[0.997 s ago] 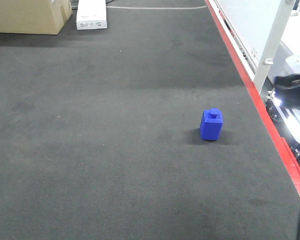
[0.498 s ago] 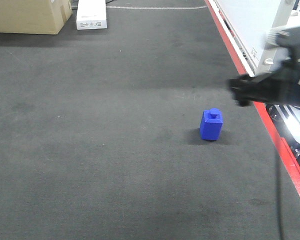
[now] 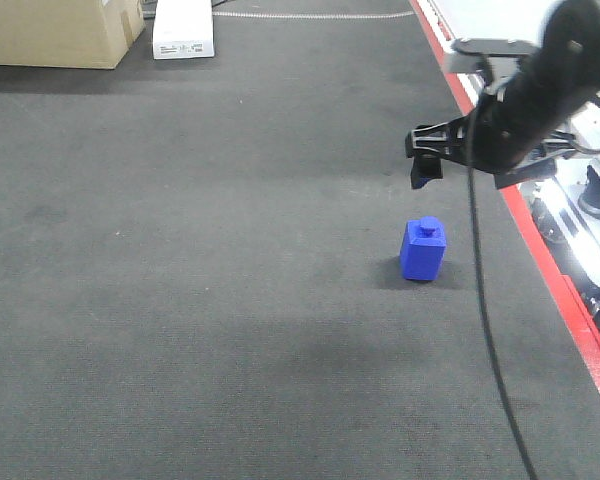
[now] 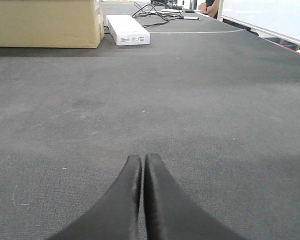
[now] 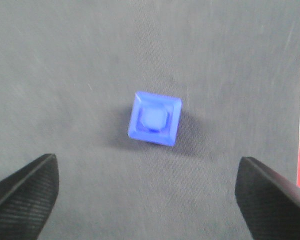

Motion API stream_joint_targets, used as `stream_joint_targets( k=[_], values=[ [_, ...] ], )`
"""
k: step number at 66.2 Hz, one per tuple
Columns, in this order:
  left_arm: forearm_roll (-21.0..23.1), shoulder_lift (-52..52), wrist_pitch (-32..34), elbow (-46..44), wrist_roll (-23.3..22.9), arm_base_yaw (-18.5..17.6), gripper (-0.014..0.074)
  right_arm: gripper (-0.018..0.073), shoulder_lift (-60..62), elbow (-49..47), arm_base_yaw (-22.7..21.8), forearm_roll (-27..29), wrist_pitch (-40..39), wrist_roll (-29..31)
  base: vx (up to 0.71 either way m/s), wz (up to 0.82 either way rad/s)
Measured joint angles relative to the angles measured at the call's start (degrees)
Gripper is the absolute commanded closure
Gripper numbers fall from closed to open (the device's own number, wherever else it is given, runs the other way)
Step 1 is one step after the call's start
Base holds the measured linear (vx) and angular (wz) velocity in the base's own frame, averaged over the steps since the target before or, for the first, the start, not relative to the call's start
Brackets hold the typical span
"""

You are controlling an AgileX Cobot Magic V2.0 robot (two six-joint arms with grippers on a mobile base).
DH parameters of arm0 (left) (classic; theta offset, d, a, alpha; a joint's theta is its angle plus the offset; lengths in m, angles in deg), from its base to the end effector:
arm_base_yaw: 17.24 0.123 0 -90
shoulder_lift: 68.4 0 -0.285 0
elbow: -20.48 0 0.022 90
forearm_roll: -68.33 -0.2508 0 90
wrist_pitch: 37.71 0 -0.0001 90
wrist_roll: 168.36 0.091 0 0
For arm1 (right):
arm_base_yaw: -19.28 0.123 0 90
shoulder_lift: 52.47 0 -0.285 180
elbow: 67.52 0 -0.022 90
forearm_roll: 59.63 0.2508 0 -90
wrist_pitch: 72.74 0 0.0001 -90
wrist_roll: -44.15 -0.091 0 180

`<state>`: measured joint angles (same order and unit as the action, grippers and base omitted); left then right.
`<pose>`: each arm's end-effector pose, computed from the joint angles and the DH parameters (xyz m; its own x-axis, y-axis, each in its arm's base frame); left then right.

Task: Pour parts from conveyor to right shelf
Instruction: 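Lower the right gripper over the blue block and close on it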

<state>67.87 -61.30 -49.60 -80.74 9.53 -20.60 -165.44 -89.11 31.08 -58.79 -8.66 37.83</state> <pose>0.0558 -0.0031 0.1858 -0.1366 -0.0210 -0.9904 0.0530 0.9982 -0.0285 0.3915 0.0830 0.3185 -0.9088 -0.0709 -0.4111 -0.1047 0.9927 0.0603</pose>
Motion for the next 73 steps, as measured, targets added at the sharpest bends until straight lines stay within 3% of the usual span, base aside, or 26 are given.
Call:
stream_joint_targets(
  k=[8, 19, 47, 59, 73],
  values=[
    [0.0, 0.0, 0.0, 0.0, 0.0, 0.0, 0.0603, -0.0106, -6.3, -6.2, 0.0, -0.1, 5.6, 0.3, 0.00, 0.00],
    [0.0, 0.0, 0.0, 0.0, 0.0, 0.0, 0.0603, -0.0103, -13.4, -10.9, 0.0, -0.3, 6.7, 0.7, 0.00, 0.00],
    [0.0, 0.0, 0.0, 0.0, 0.0, 0.0, 0.0603, -0.0074, -23.5, -12.0, 0.0, -0.8, 6.6, 0.7, 0.00, 0.00],
    [0.0, 0.0, 0.0, 0.0, 0.0, 0.0, 0.0603, 0.0073, -25.1, -13.0, 0.0, -0.5, 6.5, 0.7, 0.00, 0.00],
    [0.0, 0.0, 0.0, 0.0, 0.0, 0.0, 0.0603, 0.0455, -25.1, -14.7, 0.0, -0.8, 6.5, 0.8, 0.00, 0.00]
  ],
)
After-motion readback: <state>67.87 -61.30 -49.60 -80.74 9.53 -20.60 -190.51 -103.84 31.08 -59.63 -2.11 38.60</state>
